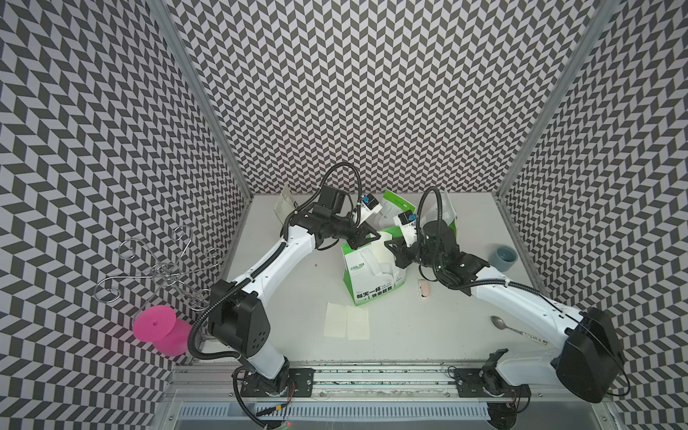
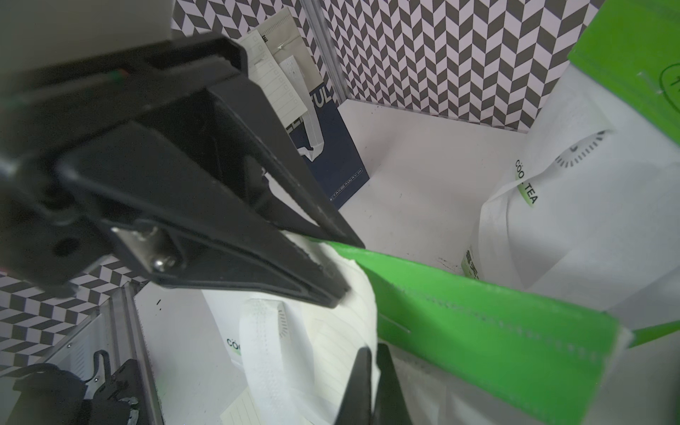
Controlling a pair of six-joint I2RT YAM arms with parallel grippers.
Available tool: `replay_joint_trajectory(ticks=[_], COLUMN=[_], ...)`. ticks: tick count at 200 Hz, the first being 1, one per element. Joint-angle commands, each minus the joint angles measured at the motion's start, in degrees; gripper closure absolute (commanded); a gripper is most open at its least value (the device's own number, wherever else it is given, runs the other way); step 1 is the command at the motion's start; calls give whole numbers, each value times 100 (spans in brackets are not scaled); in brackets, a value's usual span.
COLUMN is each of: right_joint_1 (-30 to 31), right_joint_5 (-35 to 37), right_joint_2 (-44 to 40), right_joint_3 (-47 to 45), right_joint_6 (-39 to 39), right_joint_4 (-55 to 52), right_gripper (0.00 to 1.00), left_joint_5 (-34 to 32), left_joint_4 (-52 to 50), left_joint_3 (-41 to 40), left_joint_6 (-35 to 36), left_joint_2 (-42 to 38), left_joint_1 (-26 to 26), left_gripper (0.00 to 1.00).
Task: Staple the receipts to the bags
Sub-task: Hold the receipt from the takeout bag, then pick up the stapler from the center of the board.
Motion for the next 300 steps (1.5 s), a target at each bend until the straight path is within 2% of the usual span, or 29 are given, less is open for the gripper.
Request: replay_joint_trajectory(ticks=[1, 19, 27, 37, 53, 59, 90, 121, 172, 213, 245, 269, 300], right_joint_1=[35, 34, 34, 34, 36, 34, 34, 27, -90, -536, -896, -921, -919], right_joint_5=[121, 309, 384, 493, 797, 942, 1448, 1637, 2067, 2015, 1830, 1882, 1802], right_joint_2=[57, 52, 45, 36, 5, -30, -458, -1106, -1364, -895, 77, 708, 1027], right_joint_3=[233, 238, 239, 240, 251, 262, 116, -534, -951, -1019, -744, -537, -359], right_joint_6=[-98, -65, -52, 18, 171, 249, 653, 1119, 1542, 1701, 1650, 1601, 1603], right_joint_4=[158, 169, 184, 217, 233, 205, 63, 64, -1386, -2148, -2728, -2890, -2796], right_gripper=[100, 99, 96, 85, 54, 47, 32, 27, 25, 25, 28, 30, 34], left_joint_5=[28, 13, -7, -18, -132, -199, -627, -970, -1252, -1307, -1365, -1331, -1322], left_joint_4=[-252, -237, -189, -99, 172, 289, 984, 1360, 1562, 1574, 1581, 1619, 1634], left_joint_3=[31, 23, -25, -122, -358, -459, -957, -1250, -1337, -1310, -1310, -1340, -1388], left_joint_6=[197, 250, 277, 313, 246, 193, -210, -484, -664, -675, -695, -688, -671], left_joint_2=[63, 30, -25, -114, -326, -422, -849, -1072, -1055, -1004, -1007, -1055, -1151], left_joint_1=[-44, -55, -61, -66, -70, -70, -80, -112, -235, -352, -378, -396, -459], left_gripper=[89, 100, 100, 100, 100, 100, 100, 100, 100, 100, 100, 100, 100])
